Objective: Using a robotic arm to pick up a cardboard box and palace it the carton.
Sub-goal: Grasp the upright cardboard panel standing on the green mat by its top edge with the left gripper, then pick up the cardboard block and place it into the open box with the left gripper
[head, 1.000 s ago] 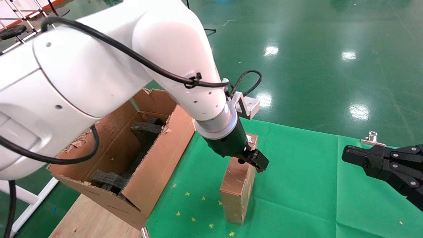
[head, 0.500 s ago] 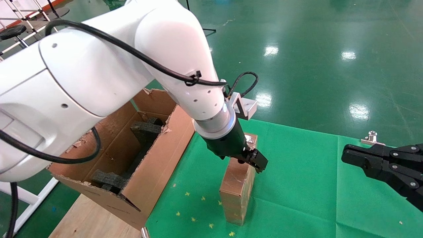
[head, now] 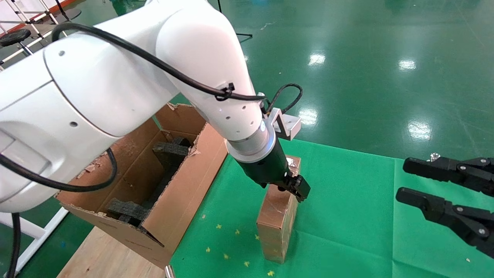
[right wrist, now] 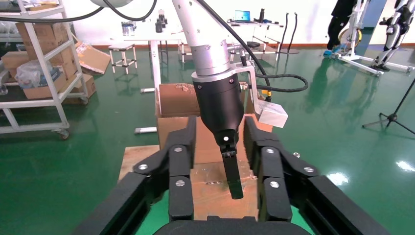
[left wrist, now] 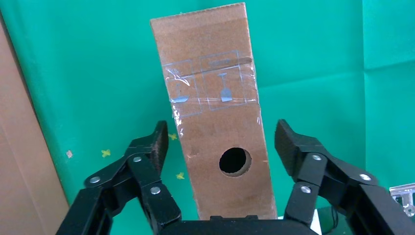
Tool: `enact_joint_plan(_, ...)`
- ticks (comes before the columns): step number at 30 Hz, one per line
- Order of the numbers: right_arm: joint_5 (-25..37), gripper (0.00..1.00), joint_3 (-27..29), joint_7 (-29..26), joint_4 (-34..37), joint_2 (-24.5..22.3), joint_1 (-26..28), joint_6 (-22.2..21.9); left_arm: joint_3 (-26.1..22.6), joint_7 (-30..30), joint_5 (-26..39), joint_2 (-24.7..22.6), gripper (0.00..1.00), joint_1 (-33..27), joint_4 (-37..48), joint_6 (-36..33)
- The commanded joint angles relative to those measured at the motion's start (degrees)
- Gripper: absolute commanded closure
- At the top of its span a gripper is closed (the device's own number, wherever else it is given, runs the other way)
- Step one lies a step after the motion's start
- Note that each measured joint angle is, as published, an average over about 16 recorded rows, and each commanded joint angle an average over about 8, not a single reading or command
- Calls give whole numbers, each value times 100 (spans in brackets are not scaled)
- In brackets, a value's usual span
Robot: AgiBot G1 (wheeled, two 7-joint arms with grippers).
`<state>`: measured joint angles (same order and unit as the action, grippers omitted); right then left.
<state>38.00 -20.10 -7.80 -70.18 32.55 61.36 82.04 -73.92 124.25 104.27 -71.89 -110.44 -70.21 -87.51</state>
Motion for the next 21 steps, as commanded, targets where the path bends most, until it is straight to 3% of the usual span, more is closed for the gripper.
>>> enact_joint_plan(1,0,0,0,0,0,0,0,0,1,-1,0,1,100,0,-6,-1)
enact_joint_plan(14,0,0,0,0,0,0,0,0,36,-168,-18,185,100,-6,-37,71)
enact_joint_plan(21,0,0,0,0,0,0,0,0,366,-1116,-64,914,100,-138,-295,680)
